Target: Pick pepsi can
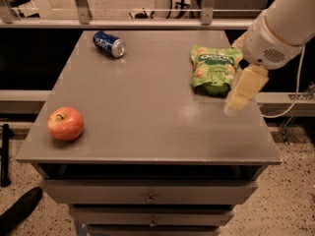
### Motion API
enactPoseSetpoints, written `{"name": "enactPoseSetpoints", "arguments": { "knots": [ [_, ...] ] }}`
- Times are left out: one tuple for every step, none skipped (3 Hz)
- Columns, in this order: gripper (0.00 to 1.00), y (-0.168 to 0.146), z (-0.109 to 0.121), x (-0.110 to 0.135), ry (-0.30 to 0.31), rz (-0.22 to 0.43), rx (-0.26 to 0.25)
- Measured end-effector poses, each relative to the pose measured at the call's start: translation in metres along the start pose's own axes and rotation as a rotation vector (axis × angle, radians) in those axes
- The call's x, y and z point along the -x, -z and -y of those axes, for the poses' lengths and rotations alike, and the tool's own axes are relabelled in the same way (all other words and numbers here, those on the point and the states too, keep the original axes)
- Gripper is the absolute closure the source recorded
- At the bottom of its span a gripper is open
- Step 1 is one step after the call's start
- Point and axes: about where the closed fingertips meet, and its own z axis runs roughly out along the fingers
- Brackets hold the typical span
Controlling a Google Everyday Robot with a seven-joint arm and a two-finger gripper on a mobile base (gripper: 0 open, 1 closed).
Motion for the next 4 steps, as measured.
{"name": "enactPoseSetpoints", "arguments": {
  "knots": [
    [0.0,-0.049,0.045,0.037,-0.019,0.087,-0.021],
    [0.0,-0.082,0.099,0.089,-0.031,0.201,-0.056],
    [0.0,-0.092,0.104,0.097,-0.032,0.231,-0.059],
    [0.0,-0.121,0.131,0.111,-0.056,0.297,-0.096]
  ]
}}
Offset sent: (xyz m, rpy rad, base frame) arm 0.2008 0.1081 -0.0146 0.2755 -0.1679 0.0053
